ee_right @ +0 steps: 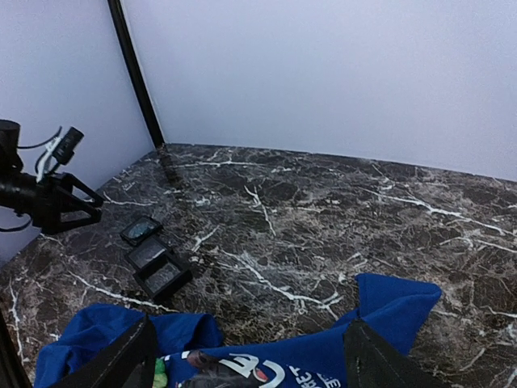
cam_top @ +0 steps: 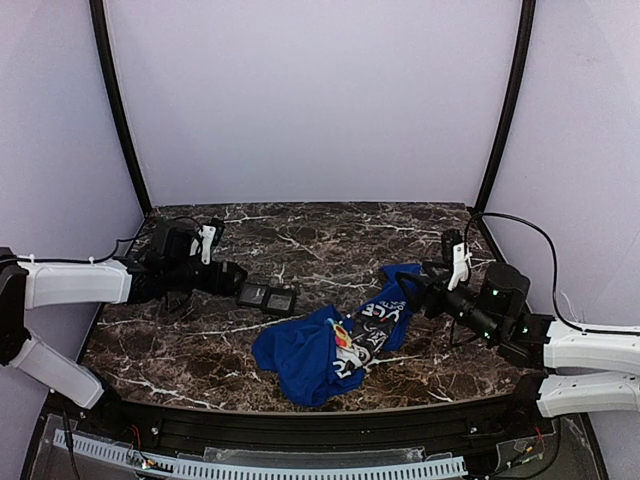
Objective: Remove the brooch from the garment
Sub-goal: Adjust the crumpled clothing at the center of the board.
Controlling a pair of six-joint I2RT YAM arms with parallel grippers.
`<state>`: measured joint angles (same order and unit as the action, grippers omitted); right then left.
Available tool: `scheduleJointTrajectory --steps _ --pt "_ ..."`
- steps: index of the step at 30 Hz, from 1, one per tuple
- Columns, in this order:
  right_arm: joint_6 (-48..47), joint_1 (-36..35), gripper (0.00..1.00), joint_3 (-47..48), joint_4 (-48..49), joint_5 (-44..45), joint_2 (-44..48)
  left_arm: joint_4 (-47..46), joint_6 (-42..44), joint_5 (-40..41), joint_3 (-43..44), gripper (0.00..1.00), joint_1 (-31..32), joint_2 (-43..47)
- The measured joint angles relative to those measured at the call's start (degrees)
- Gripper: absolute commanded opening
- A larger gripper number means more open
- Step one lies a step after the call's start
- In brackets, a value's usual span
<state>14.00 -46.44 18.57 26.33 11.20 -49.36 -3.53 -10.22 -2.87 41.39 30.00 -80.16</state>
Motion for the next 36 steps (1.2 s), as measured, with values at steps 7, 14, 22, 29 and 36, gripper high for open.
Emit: scheduleJointTrajectory --steps 7,14,22,29,36 --pt "2.71 0.76 0.96 2.99 -5.01 4.76 -6.84 -1.14 1.60 -2.78 0.17 0.99 9.46 1.92" --pt "4.76 7.02 0.97 4.87 -6.12 3.28 -12.41 -1.25 2.80 -6.86 1.68 0.99 16.79 1.44" --pt "6.58 12.52 0.94 5.60 -3.96 -3.50 -21.42 -1.68 4.44 -11.02 3.91 0.99 22.43 -1.42" --pt "7.80 14.21 0.85 6.97 -1.14 -8.11 -27.43 -1.60 6.05 -12.44 6.16 0.99 25.81 -6.16" --pt "8.37 14.95 0.56 8.87 0.96 -8.72 -32.20 -1.64 6.21 -12.98 6.64 0.66 25.79 -8.28"
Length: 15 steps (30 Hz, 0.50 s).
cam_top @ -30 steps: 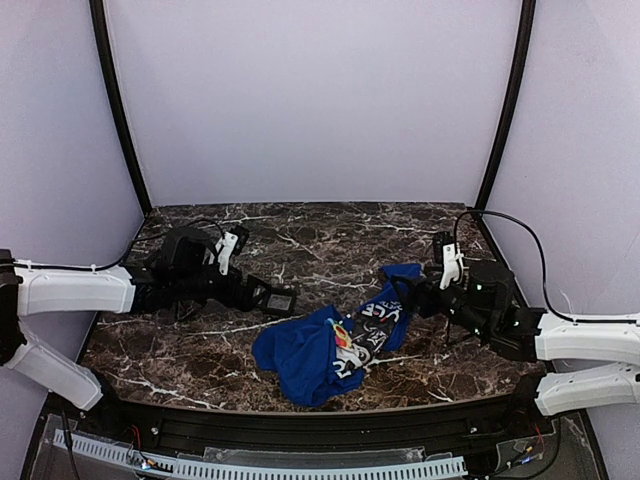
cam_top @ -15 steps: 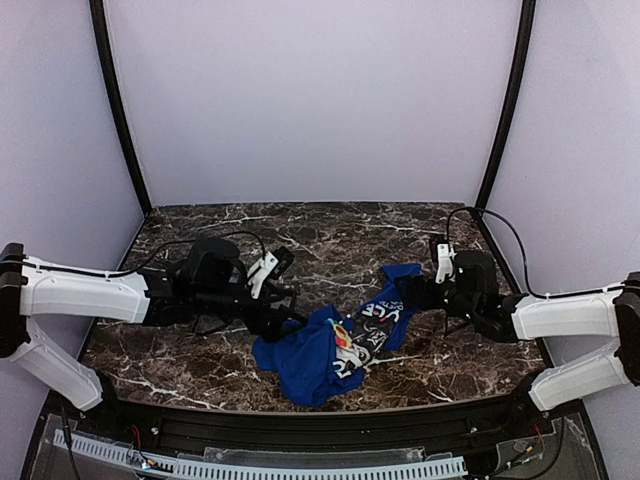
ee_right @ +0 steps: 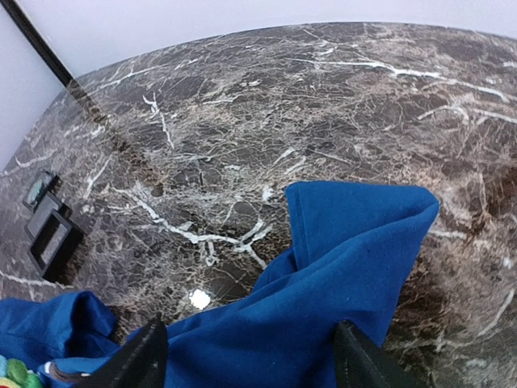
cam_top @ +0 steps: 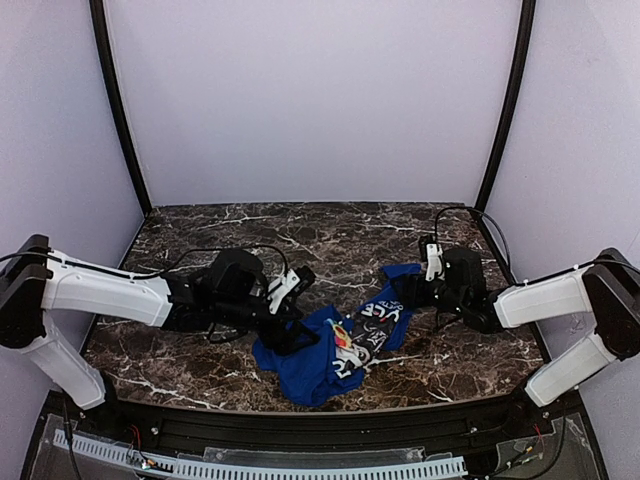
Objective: Remove the brooch from the garment
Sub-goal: Adjust the crumpled clothing at the center of the board.
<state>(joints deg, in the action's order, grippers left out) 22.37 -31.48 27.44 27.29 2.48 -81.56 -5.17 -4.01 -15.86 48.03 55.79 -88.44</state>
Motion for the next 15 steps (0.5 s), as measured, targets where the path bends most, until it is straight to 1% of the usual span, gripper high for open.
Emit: scheduleJointTrajectory --steps 1,2,3,4,5,6,7,8,9,10,15 --pt "-0.15 0.04 0.48 0.17 0.13 0.04 -0.42 0.00 0.37 -0.22 0.07 0.55 0.00 -0.22" --pt "-0.11 0.11 0.41 0.35 0.20 0.09 -0.90 -0.02 -0.02 -0.42 0.11 0.50 0.00 -0.39" --pt "-0.09 0.17 0.34 0.52 0.31 0.09 -1.36 -0.04 0.02 -0.68 0.22 0.40 0.00 -0.52" --pt "-0.11 0.24 0.27 0.72 0.35 0.09 -1.79 -0.09 0.15 -0.94 0.31 0.36 0.00 -0.66" --pt "-0.04 0.33 0.20 0.92 0.46 0.07 -2.14 -0.20 0.07 -1.18 0.37 0.26 0.00 -0.72" --pt "0.00 0.42 0.15 1.05 0.61 0.09 -2.36 -0.37 0.04 -1.33 0.37 0.21 0.00 -0.76" --pt "0.02 0.52 0.09 1.09 0.85 0.11 -2.47 -0.44 -0.42 -1.53 0.37 0.13 0.00 -0.76" --pt "-0.31 0.59 0.04 1.14 0.96 0.13 -2.47 -0.57 -0.24 -1.55 0.37 0.07 0.00 -0.76" --pt "-0.13 0.76 0.00 1.22 1.05 0.04 -2.47 -0.79 0.15 -1.51 0.37 0.05 0.00 -0.79" --pt "-0.07 0.94 0.00 1.44 1.03 0.07 -2.45 -0.85 -0.31 -1.44 0.37 0.02 0.00 -0.79" --pt "-0.96 2.49 0.00 4.31 -0.35 0.09 -1.60 -0.90 -0.26 1.95 0.39 0.01 0.00 -0.63"
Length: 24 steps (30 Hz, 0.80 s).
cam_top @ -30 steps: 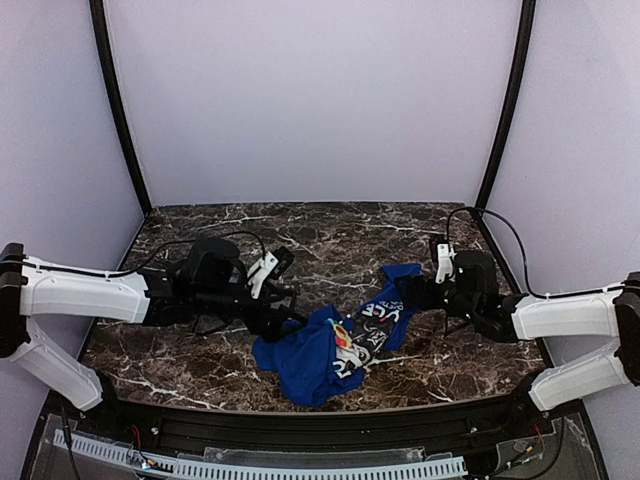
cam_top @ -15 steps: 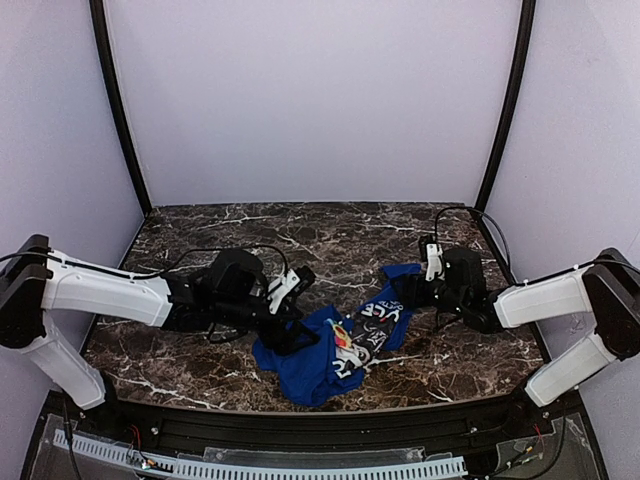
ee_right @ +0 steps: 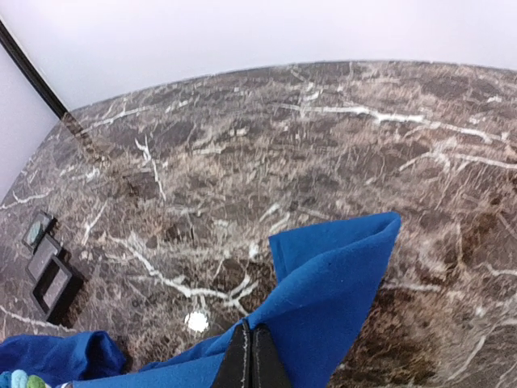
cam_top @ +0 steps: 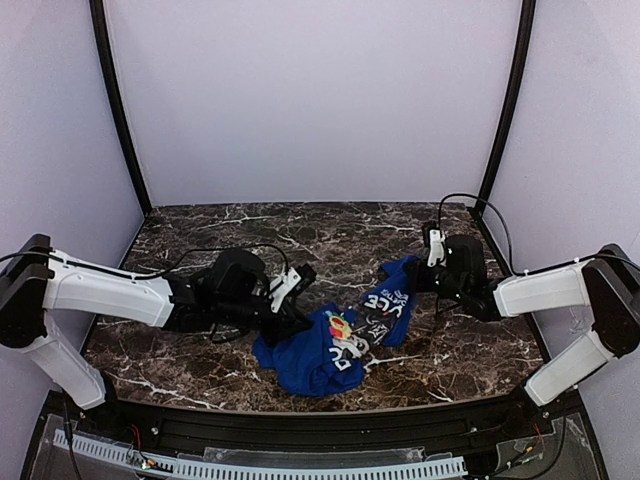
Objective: Remove the brooch from the garment
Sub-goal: Adjust the crumpled clothing at the center of the board.
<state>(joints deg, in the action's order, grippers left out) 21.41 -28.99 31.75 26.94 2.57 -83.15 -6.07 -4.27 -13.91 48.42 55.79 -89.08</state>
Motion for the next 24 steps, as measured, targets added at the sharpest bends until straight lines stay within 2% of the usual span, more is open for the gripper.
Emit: scheduleJointTrajectory --steps 4,10,15,17,20,22,24 --pt "-0.96 2.64 0.00 3.19 -2.54 0.04 4.02 0.24 0.48 5.22 0.02 0.01 0.00 1.95" --pt "-2.03 8.11 0.00 5.84 -4.63 0.90 15.80 -0.28 3.10 12.09 1.44 0.01 -0.09 9.03" --pt "-2.05 10.56 0.01 5.53 -6.51 1.86 24.44 -4.72 4.52 12.17 1.95 0.01 -0.15 12.68" --pt "-1.97 10.69 0.18 4.52 -6.80 2.71 25.92 -5.97 4.52 9.94 1.95 0.01 -0.17 11.65" --pt "-1.07 11.30 0.56 0.74 -6.56 4.61 26.05 -6.62 4.09 4.96 1.95 0.01 -0.17 7.15" --pt "-0.13 12.13 0.69 -1.92 -6.84 5.18 25.18 -7.26 3.13 0.57 1.92 0.01 -0.17 1.90" --pt "0.20 12.41 0.75 -4.04 -7.72 5.22 23.69 -7.91 1.84 -3.37 1.88 0.01 -0.17 -4.00"
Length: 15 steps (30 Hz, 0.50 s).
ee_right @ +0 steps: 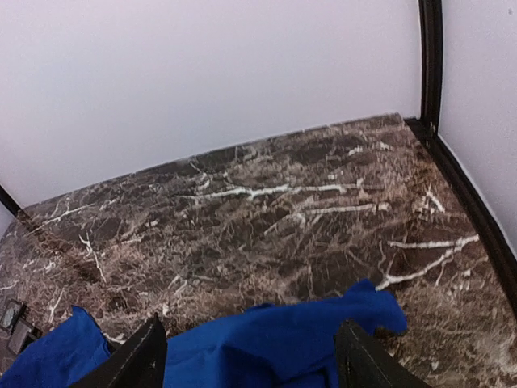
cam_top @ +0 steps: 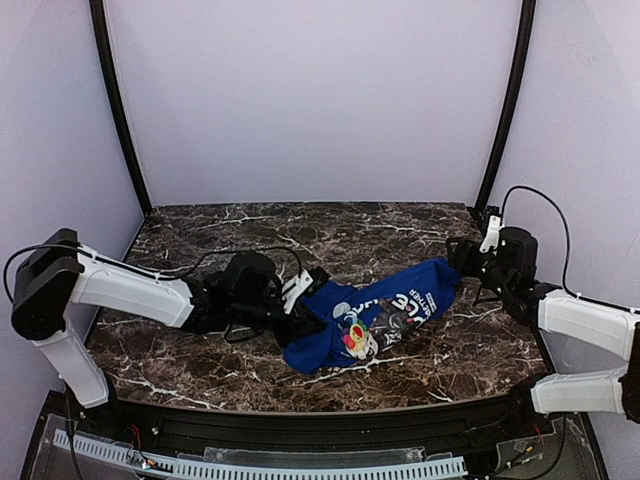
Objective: Remove the brooch from the garment
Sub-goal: Adjust the crumpled clothing at the center of the board, then pick up the brooch from the crumpled clothing.
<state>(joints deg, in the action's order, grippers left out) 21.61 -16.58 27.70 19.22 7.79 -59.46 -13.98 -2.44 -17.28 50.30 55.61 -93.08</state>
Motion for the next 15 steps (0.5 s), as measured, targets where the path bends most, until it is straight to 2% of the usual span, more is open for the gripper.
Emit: scheduleJointTrajectory --steps 4,10,13,15 --pt "-0.04 -1.90 0.78 -1.60 -2.86 0.00 -1.95 -1.25 -2.23 -4.85 -1.01 0.01 0.00 -7.89" --pt "-0.15 -10.99 0.78 -1.60 -4.26 -0.42 -0.07 -5.05 -4.07 -7.85 -2.86 0.01 0.00 -8.26" --pt "-0.20 -16.33 0.78 -1.73 -4.37 -0.90 1.64 -6.67 -4.31 -8.50 -3.10 0.06 0.00 -7.76" --pt "-0.33 -19.43 0.76 -1.73 -4.39 -1.64 2.05 -6.93 -4.39 -8.63 -3.26 0.13 0.00 -7.48"
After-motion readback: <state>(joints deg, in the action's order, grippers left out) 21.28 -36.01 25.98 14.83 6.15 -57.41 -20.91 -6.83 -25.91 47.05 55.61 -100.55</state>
